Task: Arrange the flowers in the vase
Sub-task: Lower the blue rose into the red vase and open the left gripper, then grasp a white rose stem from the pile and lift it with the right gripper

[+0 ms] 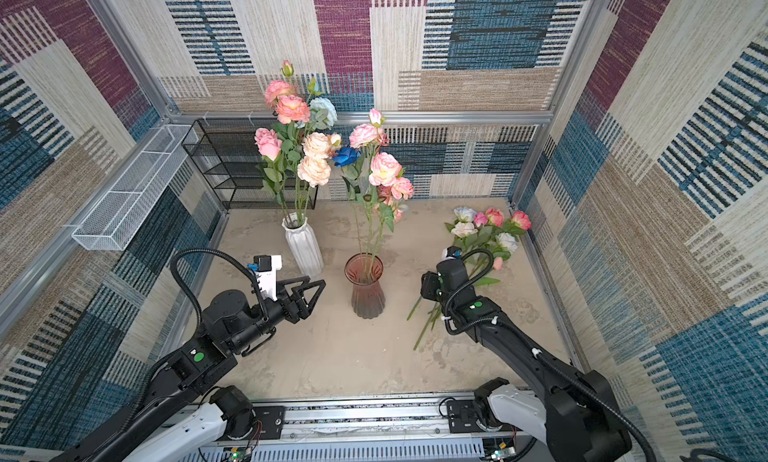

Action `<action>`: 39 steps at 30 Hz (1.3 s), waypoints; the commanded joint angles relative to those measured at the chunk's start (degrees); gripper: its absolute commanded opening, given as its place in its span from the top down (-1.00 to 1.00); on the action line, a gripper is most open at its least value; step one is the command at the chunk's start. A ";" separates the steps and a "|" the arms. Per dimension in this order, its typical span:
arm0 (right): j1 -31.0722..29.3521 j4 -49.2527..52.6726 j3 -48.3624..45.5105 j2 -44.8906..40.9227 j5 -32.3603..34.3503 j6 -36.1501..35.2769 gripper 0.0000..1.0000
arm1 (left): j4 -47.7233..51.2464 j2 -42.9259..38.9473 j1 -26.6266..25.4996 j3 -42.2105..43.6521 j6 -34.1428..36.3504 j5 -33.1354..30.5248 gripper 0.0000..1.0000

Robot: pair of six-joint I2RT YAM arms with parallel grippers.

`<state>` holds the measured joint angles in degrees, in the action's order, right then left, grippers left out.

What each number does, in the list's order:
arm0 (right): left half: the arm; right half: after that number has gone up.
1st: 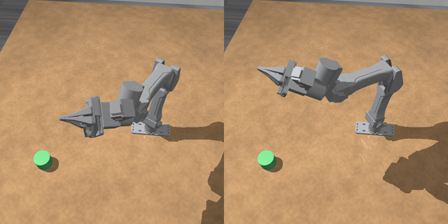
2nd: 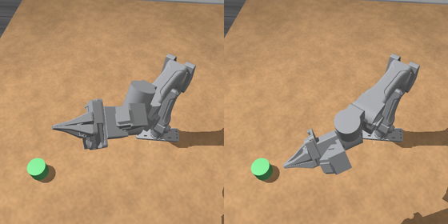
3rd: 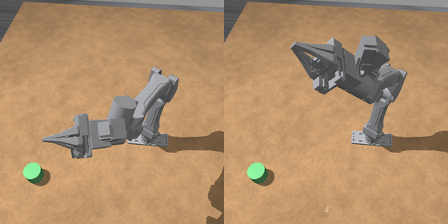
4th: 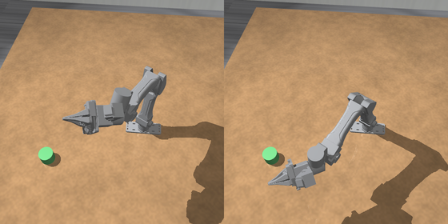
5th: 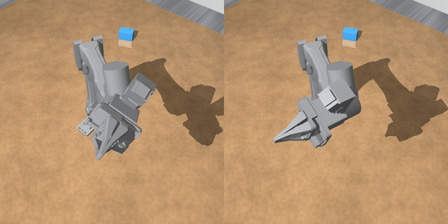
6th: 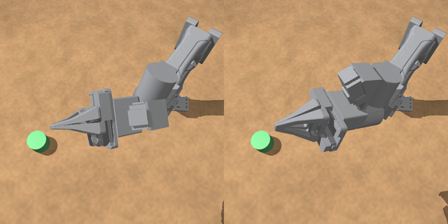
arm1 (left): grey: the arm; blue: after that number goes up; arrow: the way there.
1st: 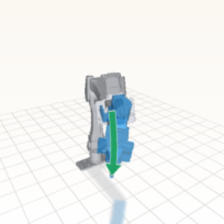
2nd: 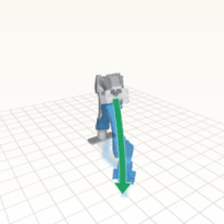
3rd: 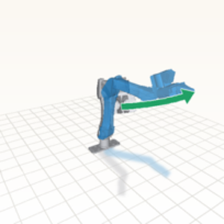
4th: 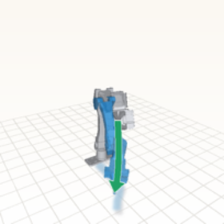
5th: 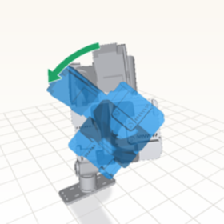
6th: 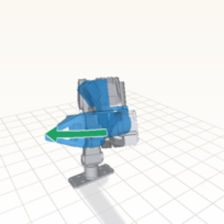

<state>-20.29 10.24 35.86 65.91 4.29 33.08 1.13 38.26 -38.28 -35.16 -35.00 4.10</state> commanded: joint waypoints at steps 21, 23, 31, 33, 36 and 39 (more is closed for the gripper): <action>13.09 -12.85 6.04 23.76 -9.11 -2.25 0.95 | 3.01 -5.49 -0.04 1.58 -0.72 -1.02 -0.50; 13.09 -13.48 5.96 23.00 -9.93 -3.06 1.00 | 2.74 -5.11 -0.02 1.63 -0.90 -0.63 -0.50; 13.11 -18.60 2.08 9.47 -14.93 -6.18 1.00 | 2.91 -4.35 -0.04 0.41 -0.55 0.64 -0.49; 13.13 -18.27 1.51 5.38 -15.20 -6.02 1.00 | 2.92 -4.34 -0.03 -0.10 -0.50 1.31 -0.49; 13.09 -17.32 1.06 -0.42 -16.32 -5.40 1.00 | 2.85 -4.26 -0.03 -1.01 -0.36 2.45 -0.49; 13.00 -16.39 0.85 -6.10 -18.07 -4.52 1.00 | 3.30 -3.74 -0.04 -2.63 0.02 4.32 -0.50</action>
<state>-7.16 -4.84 36.95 62.92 -11.38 28.01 4.78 34.22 -38.28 -36.47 -35.75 6.39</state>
